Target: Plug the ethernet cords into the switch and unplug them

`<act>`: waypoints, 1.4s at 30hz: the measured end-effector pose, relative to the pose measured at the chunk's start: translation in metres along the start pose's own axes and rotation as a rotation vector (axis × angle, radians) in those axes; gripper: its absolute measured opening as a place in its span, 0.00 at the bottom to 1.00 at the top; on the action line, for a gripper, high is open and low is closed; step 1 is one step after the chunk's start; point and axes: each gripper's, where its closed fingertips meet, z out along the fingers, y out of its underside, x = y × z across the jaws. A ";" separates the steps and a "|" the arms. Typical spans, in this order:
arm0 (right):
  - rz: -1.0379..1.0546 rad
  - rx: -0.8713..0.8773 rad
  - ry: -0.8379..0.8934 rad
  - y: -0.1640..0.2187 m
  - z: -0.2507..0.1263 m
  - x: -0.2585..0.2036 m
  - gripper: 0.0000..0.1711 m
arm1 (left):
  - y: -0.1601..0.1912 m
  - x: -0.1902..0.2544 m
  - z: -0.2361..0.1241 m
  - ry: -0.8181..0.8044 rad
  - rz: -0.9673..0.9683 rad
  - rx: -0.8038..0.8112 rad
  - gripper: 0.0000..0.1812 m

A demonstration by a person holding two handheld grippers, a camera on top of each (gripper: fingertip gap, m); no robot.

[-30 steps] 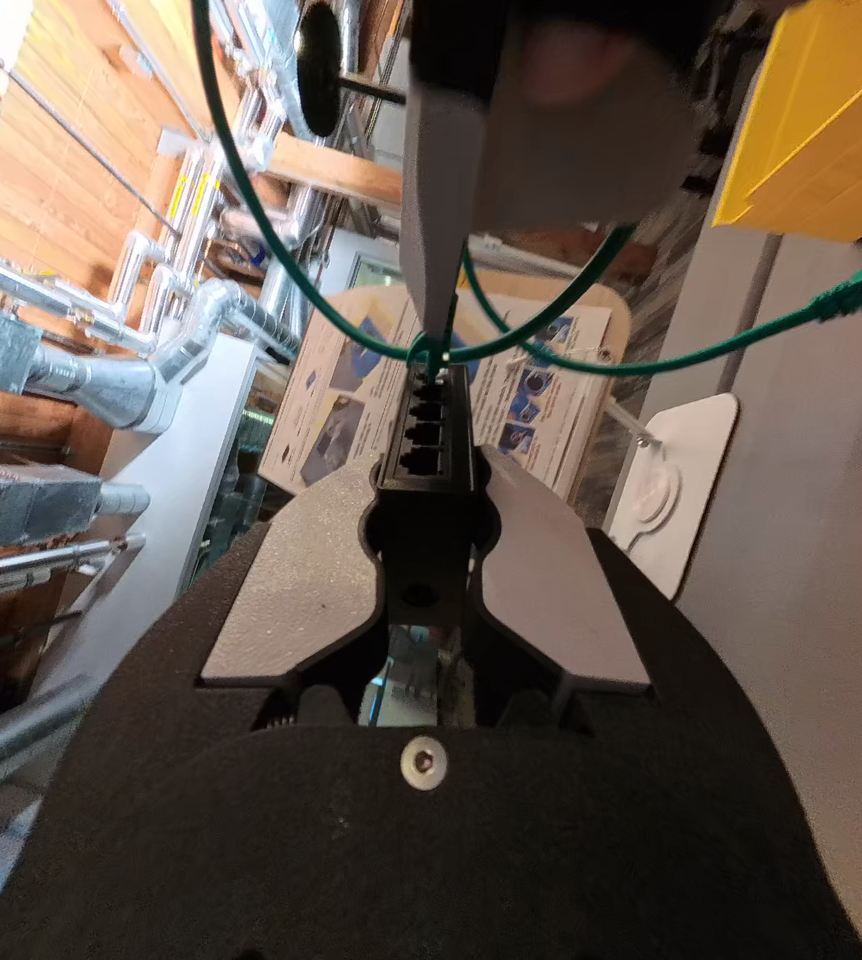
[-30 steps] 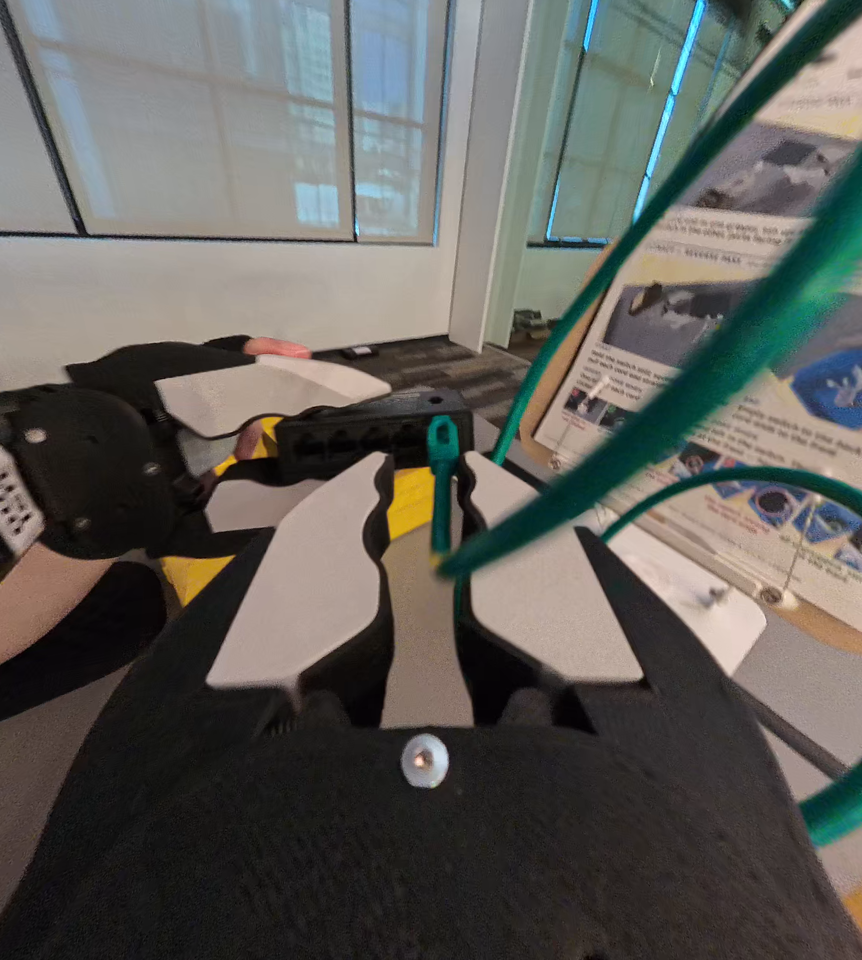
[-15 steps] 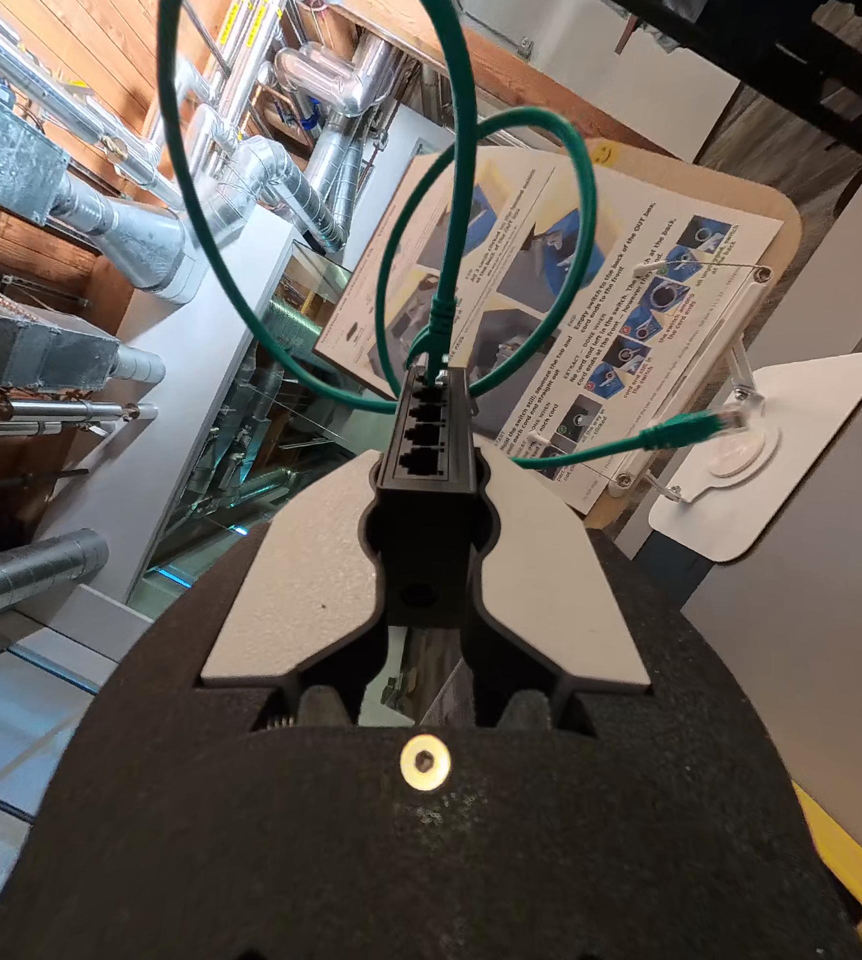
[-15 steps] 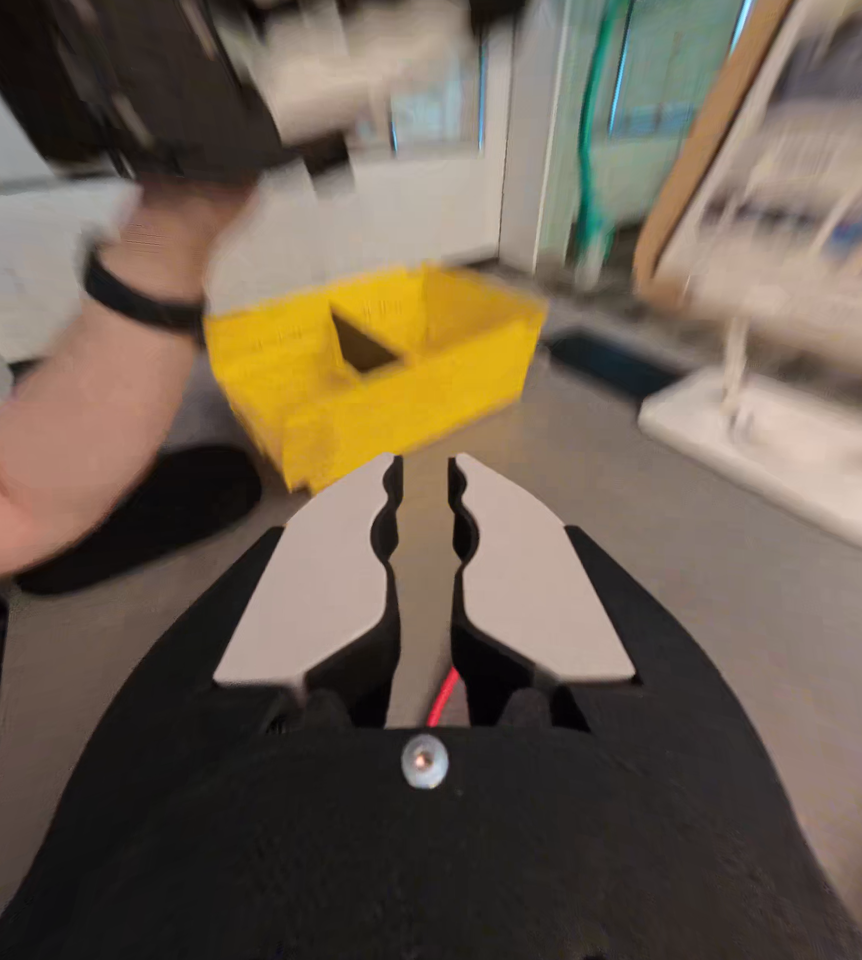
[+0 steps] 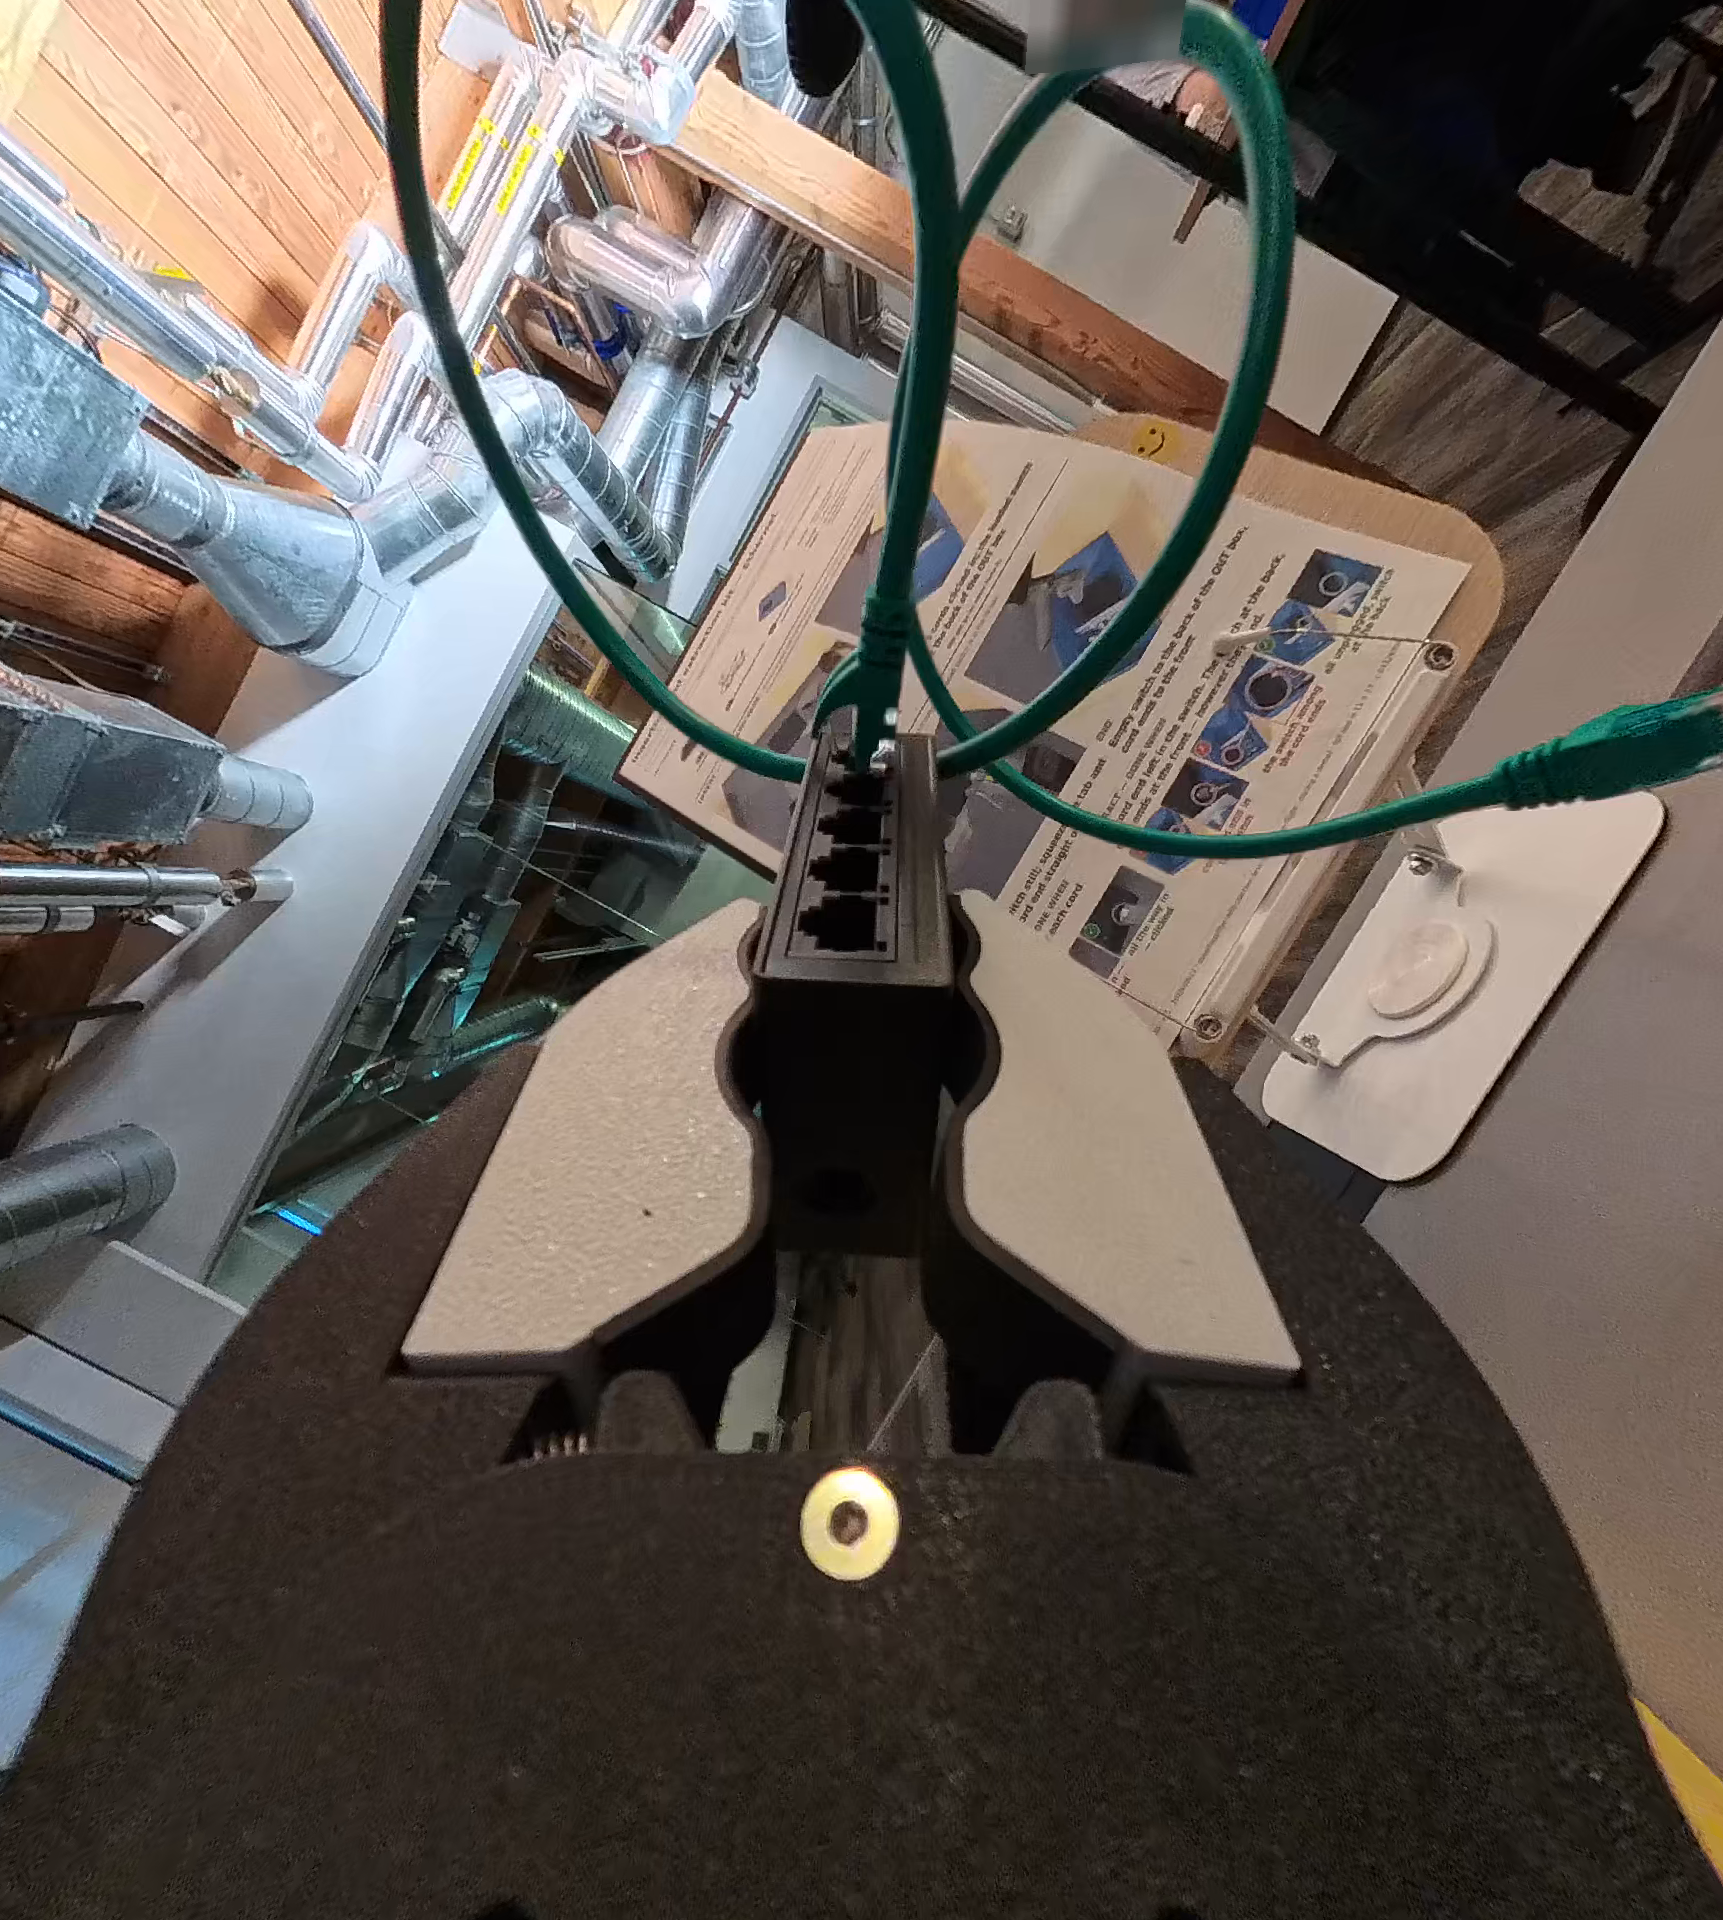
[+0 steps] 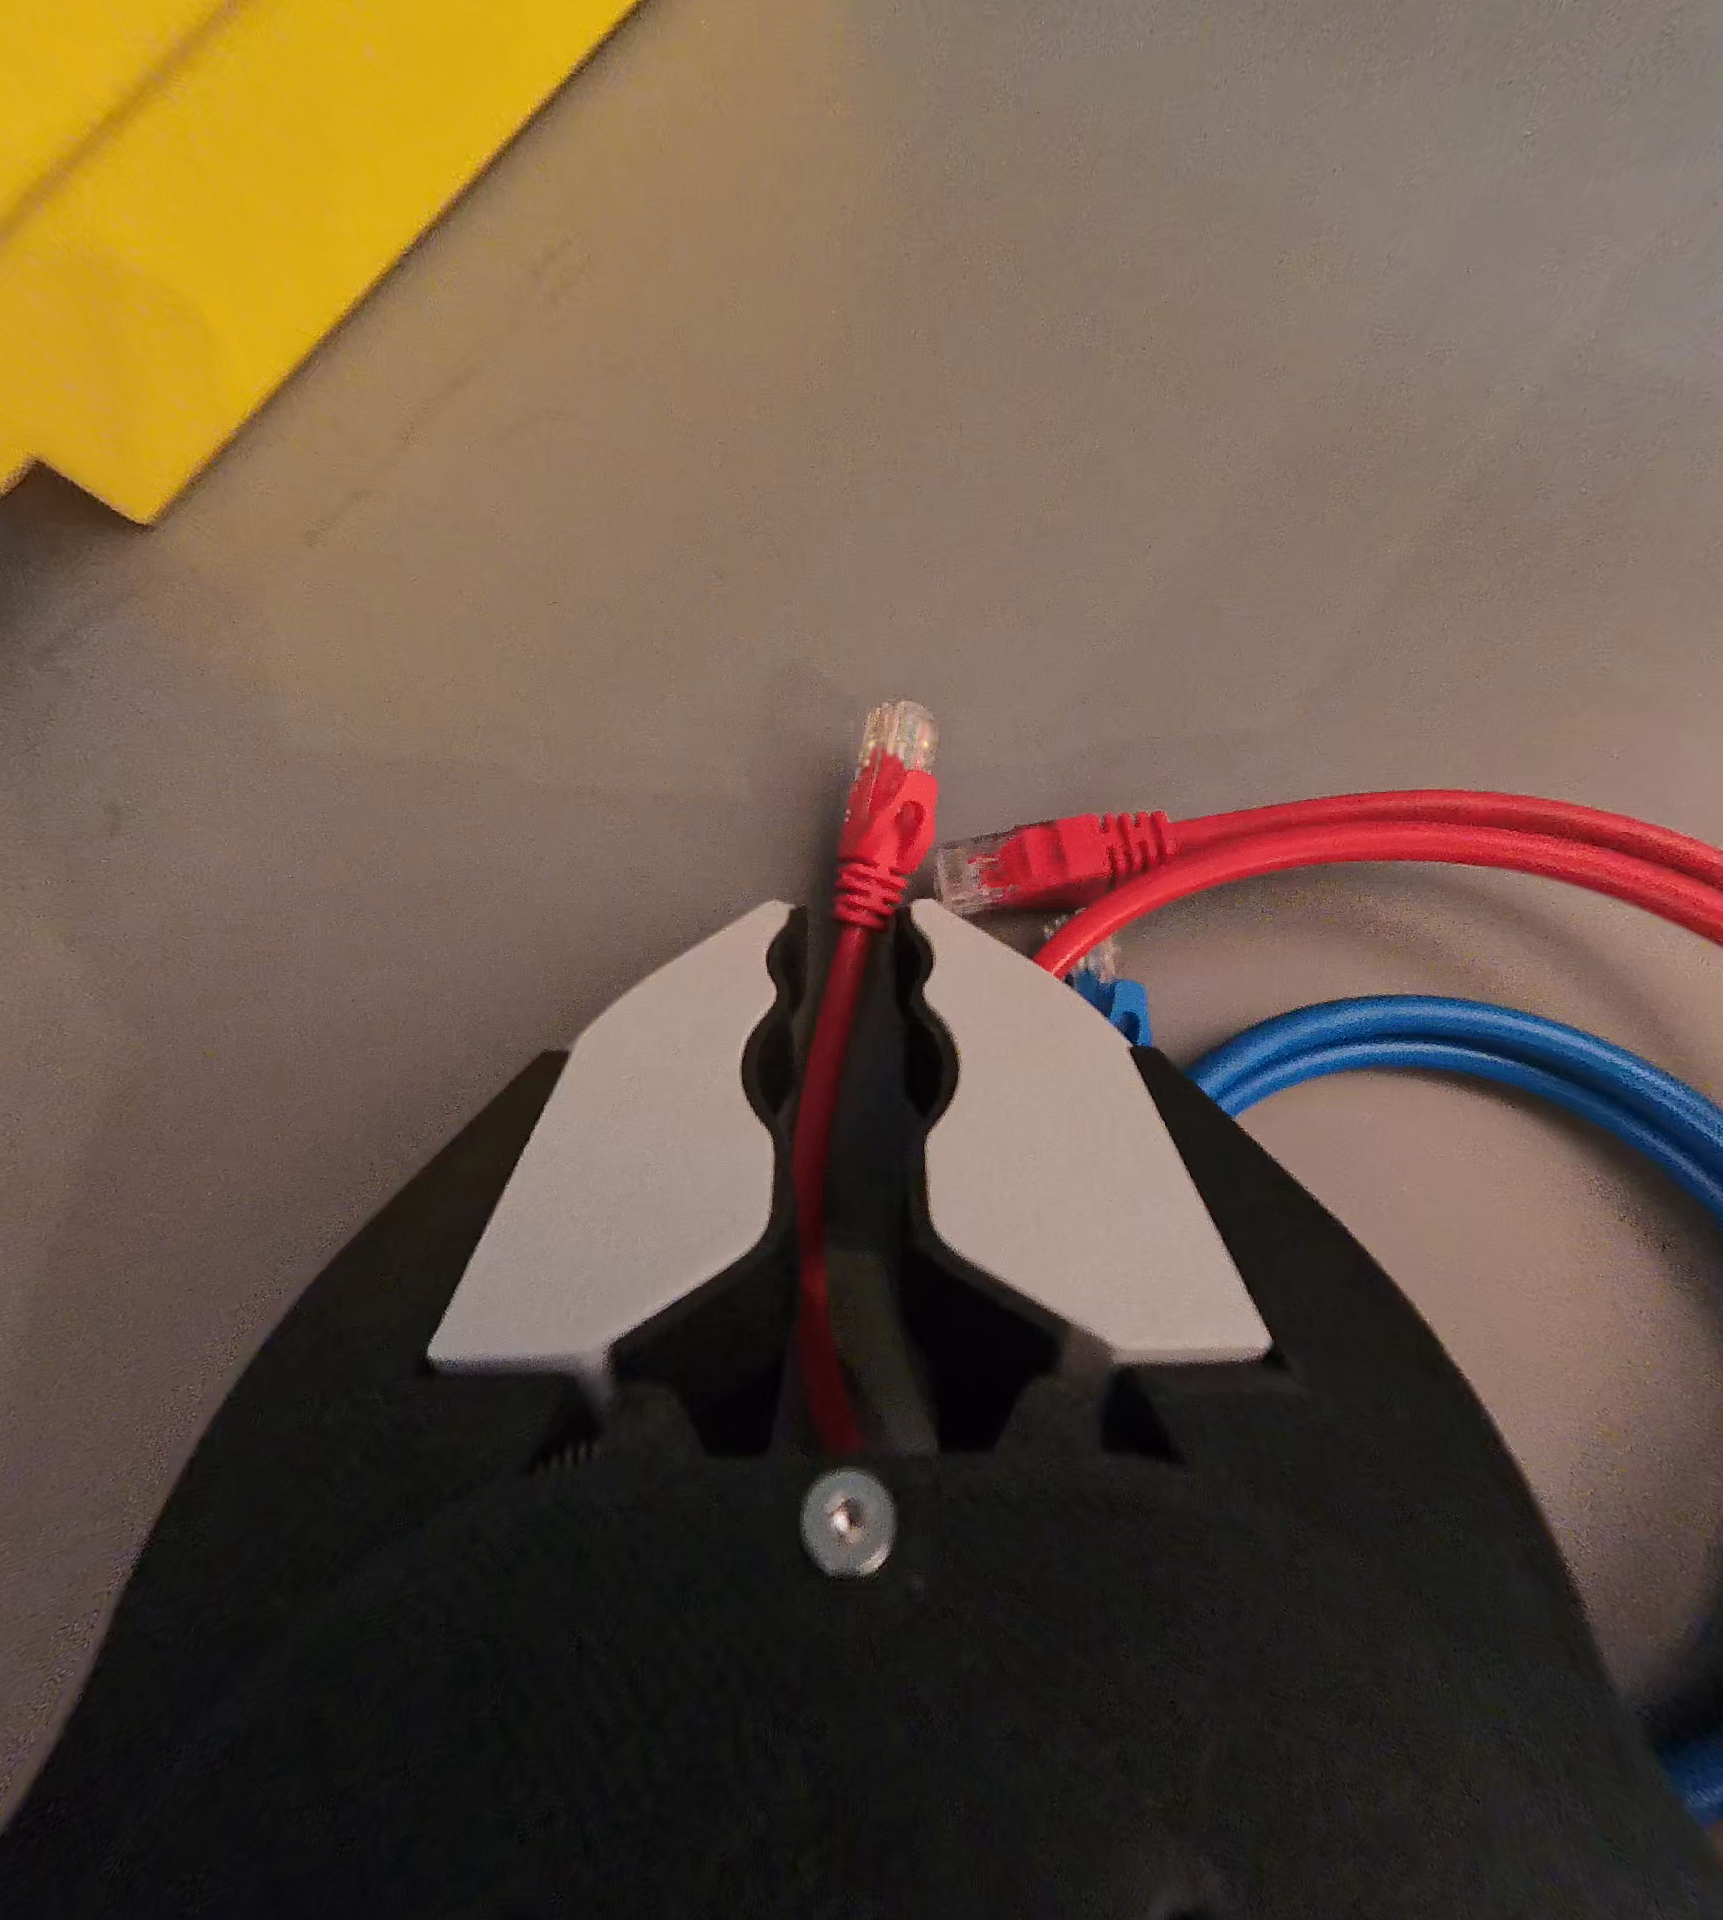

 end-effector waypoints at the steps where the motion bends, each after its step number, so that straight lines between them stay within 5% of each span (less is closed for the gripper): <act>1: -0.012 -0.007 0.022 0.000 0.001 0.001 0.12 | -0.002 0.001 0.000 -0.001 0.004 0.005 0.16; 7: 0.124 0.058 0.019 -0.013 0.006 0.004 0.21 | -0.012 0.010 0.000 0.024 0.028 0.023 0.16; 13: 0.240 0.079 0.032 -0.019 0.008 0.018 0.09 | -0.017 0.016 0.000 0.041 0.043 0.031 0.16; 19: 0.062 0.087 0.032 -0.021 0.005 0.009 0.07 | -0.014 0.021 0.001 0.064 0.043 0.029 0.16; 22: 0.098 0.423 -0.140 -0.069 -0.050 -0.004 0.07 | -0.011 0.024 0.003 0.080 0.027 0.039 0.16; 28: -0.062 0.929 -0.163 -0.148 -0.204 -0.015 0.07 | 0.010 0.034 0.010 0.121 0.089 -0.030 0.16; 32: -0.269 0.761 -0.041 -0.180 -0.221 -0.019 0.07 | 0.016 0.049 0.013 0.178 0.156 -0.041 0.16; 42: -0.493 0.278 0.148 -0.192 -0.149 -0.002 0.07 | 0.007 0.094 0.020 0.282 0.248 -0.029 0.16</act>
